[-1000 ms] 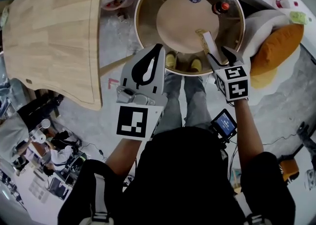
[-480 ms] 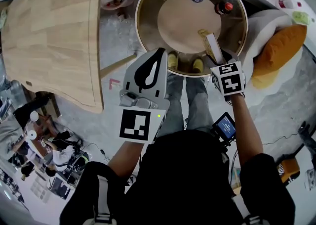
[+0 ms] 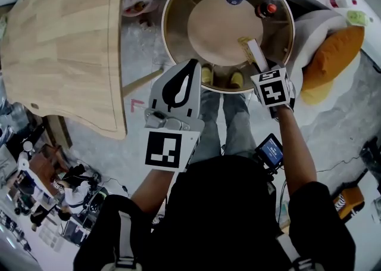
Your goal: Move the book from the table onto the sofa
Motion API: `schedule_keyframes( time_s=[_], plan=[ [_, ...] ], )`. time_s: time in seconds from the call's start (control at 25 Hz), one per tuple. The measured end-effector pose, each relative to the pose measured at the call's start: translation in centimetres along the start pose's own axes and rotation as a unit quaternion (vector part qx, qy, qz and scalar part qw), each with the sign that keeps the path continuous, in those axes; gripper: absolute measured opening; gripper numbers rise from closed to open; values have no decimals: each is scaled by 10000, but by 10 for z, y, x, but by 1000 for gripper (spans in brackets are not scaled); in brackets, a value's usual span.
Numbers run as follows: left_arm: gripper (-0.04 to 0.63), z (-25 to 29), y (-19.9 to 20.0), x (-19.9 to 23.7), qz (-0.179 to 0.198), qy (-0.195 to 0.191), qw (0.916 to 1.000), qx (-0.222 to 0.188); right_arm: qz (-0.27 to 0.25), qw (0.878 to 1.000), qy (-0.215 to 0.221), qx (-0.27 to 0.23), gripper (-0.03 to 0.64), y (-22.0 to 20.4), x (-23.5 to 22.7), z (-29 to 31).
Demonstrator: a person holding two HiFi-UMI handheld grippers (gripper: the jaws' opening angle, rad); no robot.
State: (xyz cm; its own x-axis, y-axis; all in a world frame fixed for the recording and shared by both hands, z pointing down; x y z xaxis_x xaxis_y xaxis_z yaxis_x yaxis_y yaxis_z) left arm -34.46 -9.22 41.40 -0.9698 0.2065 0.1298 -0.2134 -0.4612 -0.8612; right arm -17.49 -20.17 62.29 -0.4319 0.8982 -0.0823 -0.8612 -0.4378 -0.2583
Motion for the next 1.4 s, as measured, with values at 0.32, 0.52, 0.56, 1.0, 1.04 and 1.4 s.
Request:
schedule_keyframes(
  time_s=[0.32, 0.52, 0.56, 1.0, 1.04, 1.4],
  plan=[
    [11, -14, 18, -8, 112, -257, 9995, -168, 371, 9987, -57, -337, 153, 4, -8, -41],
    [11, -27, 36, -18, 356, -483, 9977, -318, 584, 9964, -197, -580, 152, 3, -10, -77],
    [11, -29, 39, -21, 433, -546, 9970, -344, 637, 9956, -227, -648, 152, 3, -10, -86],
    [11, -47, 91, -62, 915, -1325, 9829, -891, 1181, 9825, -481, -1356, 152, -8, -9, -179],
    [11, -48, 94, -68, 938, -1434, 9805, -957, 1246, 9811, -497, -1393, 152, -11, -7, -186],
    [11, -61, 111, -111, 1162, -2129, 9624, -1225, 1764, 9629, -707, -1915, 152, -39, -6, -246]
  ],
)
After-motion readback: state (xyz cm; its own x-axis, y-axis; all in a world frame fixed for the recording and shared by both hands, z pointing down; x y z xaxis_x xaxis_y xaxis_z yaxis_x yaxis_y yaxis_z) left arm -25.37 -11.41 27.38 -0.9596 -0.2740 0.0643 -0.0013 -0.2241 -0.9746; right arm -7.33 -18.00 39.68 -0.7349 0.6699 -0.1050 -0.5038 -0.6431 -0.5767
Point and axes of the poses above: the fingertips, and each gripper's own axes: z forward along the fingers, x to its left, y out of its top, the point moved 4 cm from there along -z, backward along the fingers, and after that the axes turned 4 degrees about z, right-handed, at the moved point
